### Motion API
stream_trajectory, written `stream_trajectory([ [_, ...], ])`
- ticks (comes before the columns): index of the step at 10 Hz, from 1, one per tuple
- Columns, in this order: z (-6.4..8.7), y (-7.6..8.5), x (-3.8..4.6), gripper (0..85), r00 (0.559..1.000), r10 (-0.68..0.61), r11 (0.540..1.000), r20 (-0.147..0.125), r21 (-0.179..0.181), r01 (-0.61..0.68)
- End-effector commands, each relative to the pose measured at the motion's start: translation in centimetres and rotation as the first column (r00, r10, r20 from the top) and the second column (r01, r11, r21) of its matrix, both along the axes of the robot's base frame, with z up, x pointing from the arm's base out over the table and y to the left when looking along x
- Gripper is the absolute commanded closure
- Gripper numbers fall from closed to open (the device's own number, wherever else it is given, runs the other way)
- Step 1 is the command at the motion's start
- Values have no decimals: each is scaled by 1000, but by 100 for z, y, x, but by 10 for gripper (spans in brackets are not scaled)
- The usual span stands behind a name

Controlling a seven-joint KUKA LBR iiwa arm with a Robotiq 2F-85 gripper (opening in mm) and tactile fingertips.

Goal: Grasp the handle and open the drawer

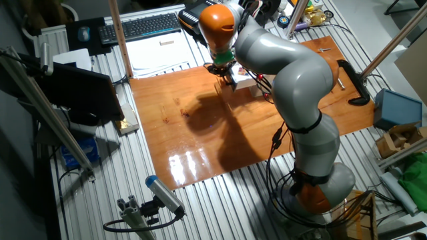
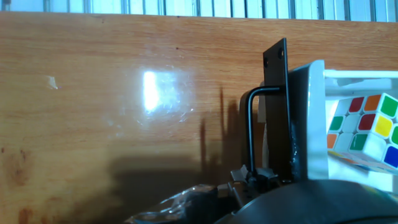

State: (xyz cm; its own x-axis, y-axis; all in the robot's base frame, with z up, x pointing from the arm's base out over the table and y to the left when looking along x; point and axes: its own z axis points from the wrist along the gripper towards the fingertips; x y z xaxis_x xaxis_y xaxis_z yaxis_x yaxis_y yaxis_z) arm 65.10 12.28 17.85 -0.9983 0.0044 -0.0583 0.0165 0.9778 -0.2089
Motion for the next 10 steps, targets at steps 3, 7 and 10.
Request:
stream_trajectory([
  [3, -11, 9, 4, 843, 1000, 0, 1000, 0, 1, 0],
  [7, -24, 50, -12, 843, 1000, -6, 1000, 1, 5, 6],
  [10, -20, 78, -19, 843, 1000, -11, 1000, 1, 5, 11],
])
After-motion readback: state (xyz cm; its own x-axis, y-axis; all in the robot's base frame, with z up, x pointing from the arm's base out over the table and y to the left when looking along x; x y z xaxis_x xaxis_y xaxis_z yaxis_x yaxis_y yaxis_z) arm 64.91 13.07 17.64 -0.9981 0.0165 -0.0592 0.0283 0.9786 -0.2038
